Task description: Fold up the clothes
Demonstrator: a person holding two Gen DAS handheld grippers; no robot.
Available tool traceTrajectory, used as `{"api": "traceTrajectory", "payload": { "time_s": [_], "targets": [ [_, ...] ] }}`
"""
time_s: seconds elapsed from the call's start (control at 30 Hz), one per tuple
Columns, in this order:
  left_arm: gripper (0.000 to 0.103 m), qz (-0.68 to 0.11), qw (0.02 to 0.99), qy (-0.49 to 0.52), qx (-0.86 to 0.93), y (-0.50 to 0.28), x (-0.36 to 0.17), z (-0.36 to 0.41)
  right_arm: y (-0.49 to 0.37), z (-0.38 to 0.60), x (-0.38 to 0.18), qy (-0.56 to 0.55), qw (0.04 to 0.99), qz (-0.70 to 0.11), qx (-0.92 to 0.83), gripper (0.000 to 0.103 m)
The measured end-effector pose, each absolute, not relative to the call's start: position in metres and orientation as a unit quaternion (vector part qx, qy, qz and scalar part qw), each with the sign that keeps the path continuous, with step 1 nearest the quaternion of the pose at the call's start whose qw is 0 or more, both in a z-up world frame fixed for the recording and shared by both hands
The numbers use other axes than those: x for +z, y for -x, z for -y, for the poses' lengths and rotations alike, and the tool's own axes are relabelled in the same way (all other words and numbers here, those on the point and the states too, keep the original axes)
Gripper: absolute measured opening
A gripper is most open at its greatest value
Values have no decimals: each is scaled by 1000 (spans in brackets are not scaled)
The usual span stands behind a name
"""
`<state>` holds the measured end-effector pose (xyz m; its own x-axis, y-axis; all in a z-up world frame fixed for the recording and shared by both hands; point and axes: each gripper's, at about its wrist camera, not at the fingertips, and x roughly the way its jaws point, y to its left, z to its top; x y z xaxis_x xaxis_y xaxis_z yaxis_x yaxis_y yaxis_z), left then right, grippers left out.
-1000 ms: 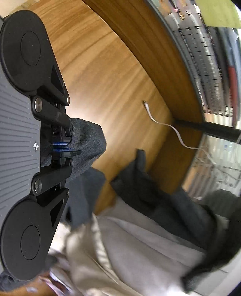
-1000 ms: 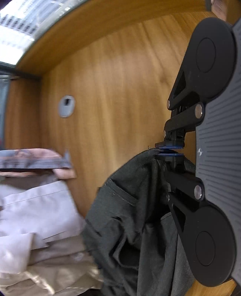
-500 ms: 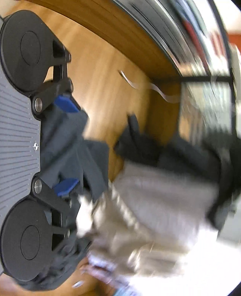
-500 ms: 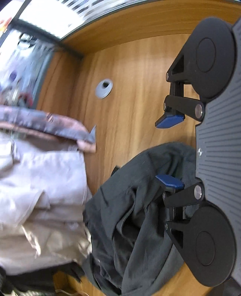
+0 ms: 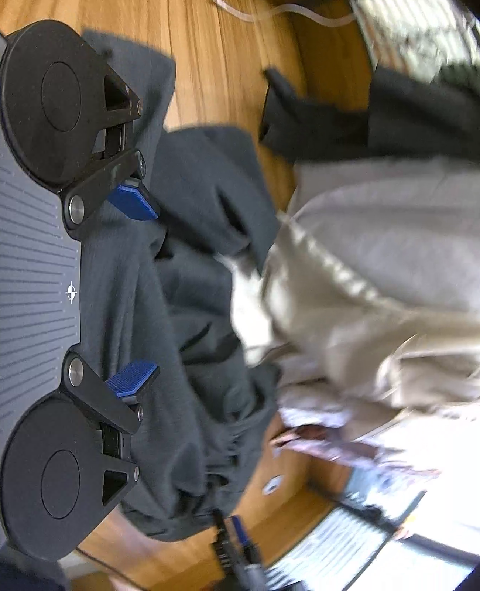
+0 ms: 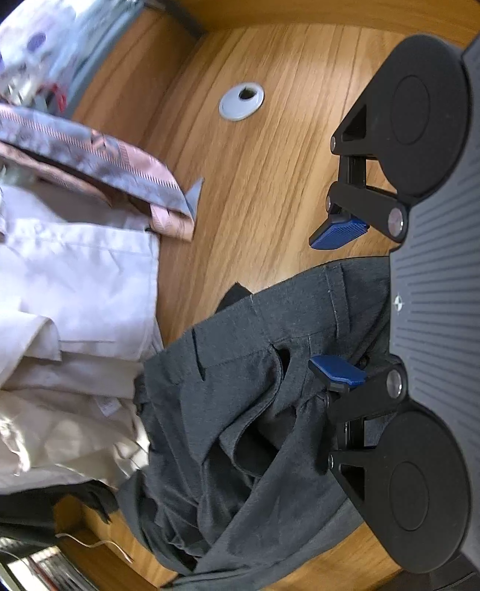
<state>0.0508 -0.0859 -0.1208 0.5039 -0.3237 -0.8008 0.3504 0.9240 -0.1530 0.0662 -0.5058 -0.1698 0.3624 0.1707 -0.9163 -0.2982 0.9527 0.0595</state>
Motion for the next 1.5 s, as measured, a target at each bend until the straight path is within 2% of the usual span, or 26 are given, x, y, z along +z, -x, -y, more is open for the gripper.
{"api": "traceTrajectory", "payload": {
  "time_s": [0.13,0.2,0.23,0.3,0.33,0.37,0.4,0.43,0.47,0.53,0.57,0.7,0.77,1.03,1.2,1.33,1.5],
  "targets": [
    [85,-479,848,-34,-225,-66,-145,104,-76,508,-181,56,810,-562,159,69],
    [85,-487,839,-42,-239,-73,-155,114,-79,510,-184,47,805,-569,162,66],
    [85,-489,836,-49,-243,-75,-159,118,-81,511,-185,39,803,-572,162,57],
    [85,-495,829,-58,-254,-79,-165,127,-82,514,-184,25,801,-576,161,49],
    [82,-498,825,-60,-261,-80,-169,131,-82,514,-183,22,802,-575,161,42],
    [75,-503,819,-62,-270,-80,-172,134,-81,516,-180,16,803,-573,162,33],
    [70,-507,814,-66,-276,-80,-174,138,-80,517,-178,11,805,-570,162,32],
    [57,-509,812,-71,-277,-79,-175,140,-77,518,-174,9,811,-563,159,27],
    [38,-510,811,-76,-276,-77,-176,142,-74,518,-170,15,815,-557,157,24],
    [16,-495,824,-58,-268,-79,-161,137,-69,517,-161,27,823,-546,153,17],
    [12,-486,832,-45,-263,-80,-151,134,-66,517,-155,27,828,-540,148,15],
    [9,-446,861,5,-244,-85,-114,121,-61,522,-126,20,852,-507,130,12],
    [8,-425,874,30,-233,-87,-95,114,-58,521,-107,36,867,-484,115,5],
    [7,-306,925,91,-207,-99,-4,102,-69,523,-51,34,899,-423,110,4],
    [7,-260,940,111,-191,-107,38,96,-78,537,-36,-69,901,-411,125,5],
    [7,-261,945,96,-172,-109,40,94,-80,537,-50,-137,881,-429,143,11],
    [7,-278,945,96,-143,-105,27,82,-65,522,-87,-180,857,-459,146,31]
  ]
}}
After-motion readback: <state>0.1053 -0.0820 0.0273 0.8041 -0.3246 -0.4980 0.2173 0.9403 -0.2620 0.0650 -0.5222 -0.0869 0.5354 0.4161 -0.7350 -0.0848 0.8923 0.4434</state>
